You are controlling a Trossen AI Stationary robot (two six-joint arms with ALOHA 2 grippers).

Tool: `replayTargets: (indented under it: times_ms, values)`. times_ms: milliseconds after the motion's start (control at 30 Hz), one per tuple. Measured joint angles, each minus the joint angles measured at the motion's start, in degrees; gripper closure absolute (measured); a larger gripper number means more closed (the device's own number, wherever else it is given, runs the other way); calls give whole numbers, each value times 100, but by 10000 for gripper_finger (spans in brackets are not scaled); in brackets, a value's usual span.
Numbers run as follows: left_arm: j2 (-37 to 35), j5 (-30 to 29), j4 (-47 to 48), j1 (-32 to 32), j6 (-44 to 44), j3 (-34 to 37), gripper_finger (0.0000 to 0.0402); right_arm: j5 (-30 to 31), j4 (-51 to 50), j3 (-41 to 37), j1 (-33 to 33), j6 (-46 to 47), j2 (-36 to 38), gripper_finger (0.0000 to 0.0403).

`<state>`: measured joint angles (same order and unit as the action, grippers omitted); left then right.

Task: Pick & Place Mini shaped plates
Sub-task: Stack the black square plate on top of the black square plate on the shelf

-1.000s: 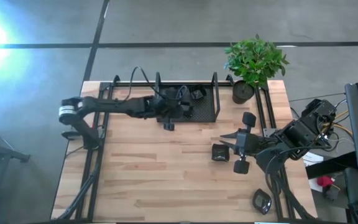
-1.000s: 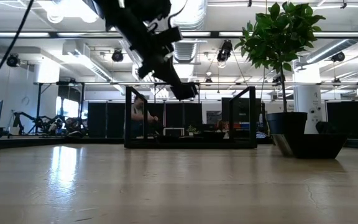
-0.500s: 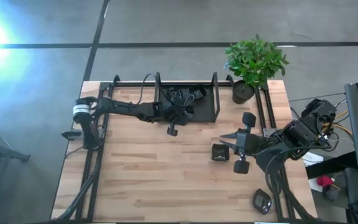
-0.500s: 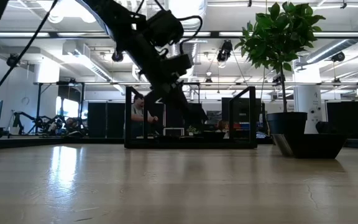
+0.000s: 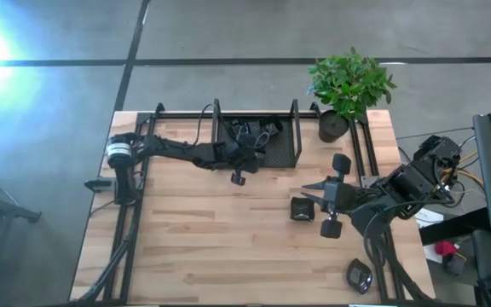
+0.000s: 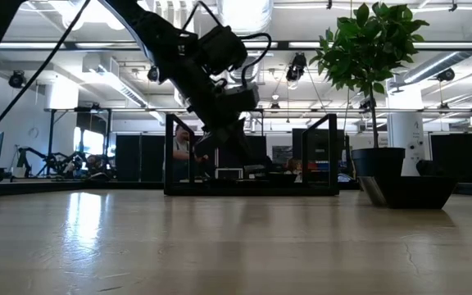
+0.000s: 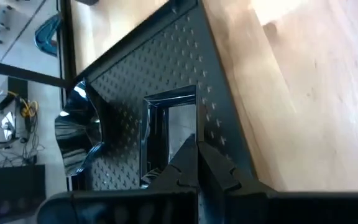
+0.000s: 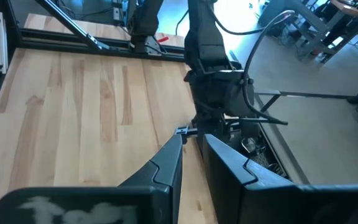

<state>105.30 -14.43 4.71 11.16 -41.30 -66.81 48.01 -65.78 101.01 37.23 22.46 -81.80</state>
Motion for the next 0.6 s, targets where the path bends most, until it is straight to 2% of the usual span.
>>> replayTargets:
  times_ms: [600]
  values:
    - [83, -37, -86, 223, 110, 52, 402, 0, 4, 0, 0, 0, 0, 342]
